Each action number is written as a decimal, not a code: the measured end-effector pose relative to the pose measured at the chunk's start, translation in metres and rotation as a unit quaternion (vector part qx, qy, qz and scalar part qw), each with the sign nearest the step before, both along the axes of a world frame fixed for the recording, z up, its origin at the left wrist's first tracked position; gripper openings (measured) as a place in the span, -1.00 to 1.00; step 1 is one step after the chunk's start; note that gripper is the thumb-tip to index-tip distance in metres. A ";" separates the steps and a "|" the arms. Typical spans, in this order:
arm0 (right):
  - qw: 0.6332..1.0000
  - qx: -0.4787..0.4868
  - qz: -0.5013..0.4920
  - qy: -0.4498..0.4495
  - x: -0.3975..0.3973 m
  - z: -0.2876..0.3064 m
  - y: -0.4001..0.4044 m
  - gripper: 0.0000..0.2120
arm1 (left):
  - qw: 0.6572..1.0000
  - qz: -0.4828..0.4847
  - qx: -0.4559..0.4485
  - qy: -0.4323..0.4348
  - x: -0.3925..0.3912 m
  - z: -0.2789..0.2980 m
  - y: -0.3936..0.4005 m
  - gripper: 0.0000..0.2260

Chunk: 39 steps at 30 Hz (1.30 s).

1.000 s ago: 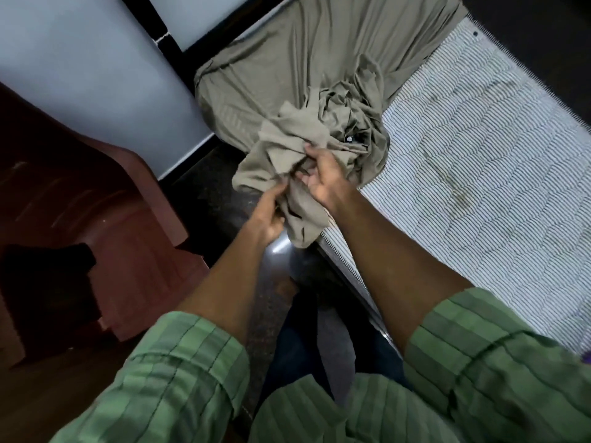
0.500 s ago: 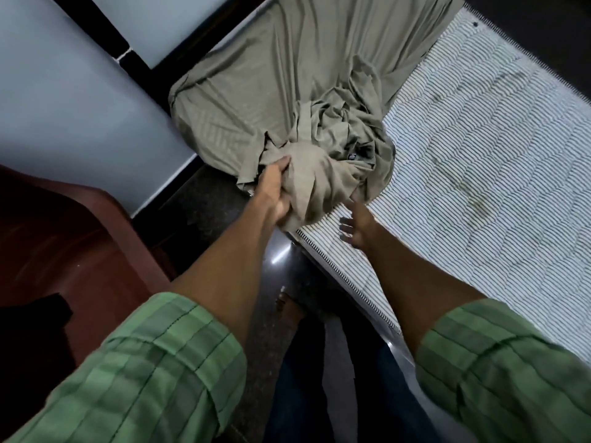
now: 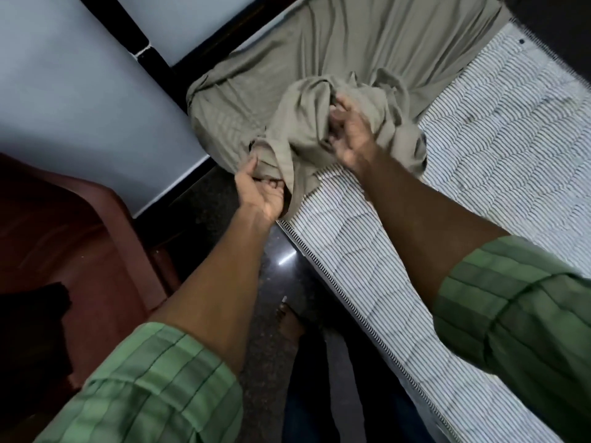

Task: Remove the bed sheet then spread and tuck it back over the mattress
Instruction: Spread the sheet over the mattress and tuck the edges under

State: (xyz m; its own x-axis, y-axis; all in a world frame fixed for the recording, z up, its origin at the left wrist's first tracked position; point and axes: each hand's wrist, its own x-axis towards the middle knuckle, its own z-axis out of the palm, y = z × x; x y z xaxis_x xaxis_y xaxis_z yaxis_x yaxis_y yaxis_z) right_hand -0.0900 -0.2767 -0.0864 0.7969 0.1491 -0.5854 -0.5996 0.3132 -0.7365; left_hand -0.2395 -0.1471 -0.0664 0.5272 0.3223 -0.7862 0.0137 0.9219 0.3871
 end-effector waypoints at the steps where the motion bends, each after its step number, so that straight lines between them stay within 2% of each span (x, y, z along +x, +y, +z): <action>1: 0.999 -0.021 0.022 -0.013 -0.006 0.009 0.004 -0.73 | 1.000 -0.012 0.006 0.010 0.000 0.000 -0.002 -0.66; 2: 0.997 -0.061 0.039 -0.020 -0.009 0.009 0.005 -0.77 | 0.999 -0.031 0.021 0.016 0.001 0.000 -0.003 -0.72; 4: 0.978 -0.199 0.054 -0.024 -0.026 -0.003 -0.019 -0.80 | 0.995 -0.085 0.050 0.016 0.006 0.000 -0.004 -0.77; 7: 0.926 -0.358 0.121 0.009 -0.060 -0.040 -0.057 -0.74 | 0.991 -0.112 0.074 0.006 0.019 -0.003 0.006 -0.73; 8: 0.918 -0.384 0.101 0.018 -0.069 -0.049 -0.065 -0.69 | 0.987 -0.125 0.097 0.014 0.024 -0.007 0.008 -0.75; 9: 0.926 -0.372 0.062 0.030 -0.070 -0.063 -0.071 -0.57 | 0.978 -0.152 0.139 0.031 0.026 -0.013 0.009 -0.77; 11: 0.952 -0.301 -0.008 0.054 -0.051 -0.111 -0.078 -0.24 | 0.932 -0.222 0.272 0.089 0.029 -0.032 0.005 -0.78; 12: 0.953 -0.294 -0.009 0.067 -0.030 -0.174 -0.087 -0.07 | 0.898 -0.252 0.342 0.114 0.030 -0.043 0.003 -0.78; 13: 0.943 -0.324 -0.003 0.070 -0.011 -0.208 -0.088 0.07 | 0.865 -0.280 0.395 0.130 0.031 -0.051 0.000 -0.77; 14: 0.952 -0.295 -0.017 0.081 0.005 -0.213 -0.088 0.09 | 0.832 -0.305 0.443 0.139 0.032 -0.058 -0.001 -0.74; 15: 0.964 -0.250 -0.031 0.078 0.018 -0.197 -0.084 -0.08 | 0.796 -0.323 0.492 0.139 0.035 -0.063 -0.004 -0.72; 16: 0.975 -0.189 -0.020 0.116 0.022 -0.166 -0.076 -0.41 | 0.757 -0.335 0.543 0.143 0.038 -0.065 -0.005 -0.69; 17: 0.980 -0.144 -0.049 0.127 0.023 -0.116 -0.062 -0.76 | 0.729 -0.336 0.578 0.144 0.042 -0.066 -0.007 -0.67; 18: 0.983 -0.128 -0.071 0.112 0.034 -0.087 -0.051 -0.90 | 0.729 -0.330 0.581 0.148 0.047 -0.063 -0.009 -0.68; 19: 0.980 -0.162 -0.084 0.082 0.044 -0.065 -0.044 -0.84 | 0.772 -0.312 0.534 0.145 0.052 -0.058 -0.012 -0.74; 21: 0.977 -0.196 -0.079 0.014 0.070 -0.039 -0.032 -0.81 | 0.920 -0.225 0.303 0.106 0.064 -0.037 -0.014 -0.79; 22: 0.976 -0.200 -0.089 -0.007 0.084 -0.036 -0.027 -0.85 | 0.970 -0.150 0.182 0.063 0.068 -0.027 -0.009 -0.75; 23: 0.964 -0.245 -0.094 -0.045 0.091 -0.027 -0.022 -0.87 | 0.994 -0.057 0.091 0.020 0.071 -0.020 -0.001 -0.71; 25: 0.923 -0.362 -0.044 -0.120 0.086 -0.006 -0.015 -0.85 | 0.995 0.095 -0.019 -0.038 0.073 -0.017 0.021 -0.65; 26: 0.902 -0.405 -0.027 -0.145 0.076 -0.004 -0.011 -0.86 | 0.990 0.118 -0.049 -0.059 0.071 -0.016 0.030 -0.61; 28: 0.870 -0.454 -0.011 -0.191 0.040 -0.007 -0.004 -0.78 | 0.990 0.095 -0.070 -0.083 0.064 -0.009 0.041 -0.56; 30: 0.848 -0.484 0.031 -0.214 0.001 -0.023 0.003 -0.61 | 0.992 0.059 -0.062 -0.096 0.059 -0.005 0.046 -0.61; 32: 0.819 -0.506 0.128 -0.237 -0.030 -0.041 0.013 -0.40 | 0.993 0.035 -0.052 -0.101 0.056 0.000 0.050 -0.67; 34: 0.783 -0.515 0.209 -0.278 -0.045 -0.053 0.027 -0.27 | 0.994 0.012 -0.040 -0.099 0.053 0.002 0.055 -0.69; 36: 0.746 -0.540 0.241 -0.306 -0.047 -0.053 0.040 -0.30 | 0.995 -0.004 -0.019 -0.097 0.048 0.004 0.060 -0.72; 39: 0.728 -0.575 0.254 -0.274 -0.025 -0.037 0.054 -0.49 | 0.994 0.000 0.000 -0.111 0.041 0.004 0.072 -0.78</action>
State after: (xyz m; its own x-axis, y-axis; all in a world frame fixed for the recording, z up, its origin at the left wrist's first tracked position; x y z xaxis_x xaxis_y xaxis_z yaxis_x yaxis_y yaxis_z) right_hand -0.1149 -0.2228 -0.1230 0.9709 0.1678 -0.1710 0.0587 -0.8585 -0.5095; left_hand -0.1981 -0.0755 -0.0621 0.6884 0.3217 -0.6501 -0.0716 0.9220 0.3804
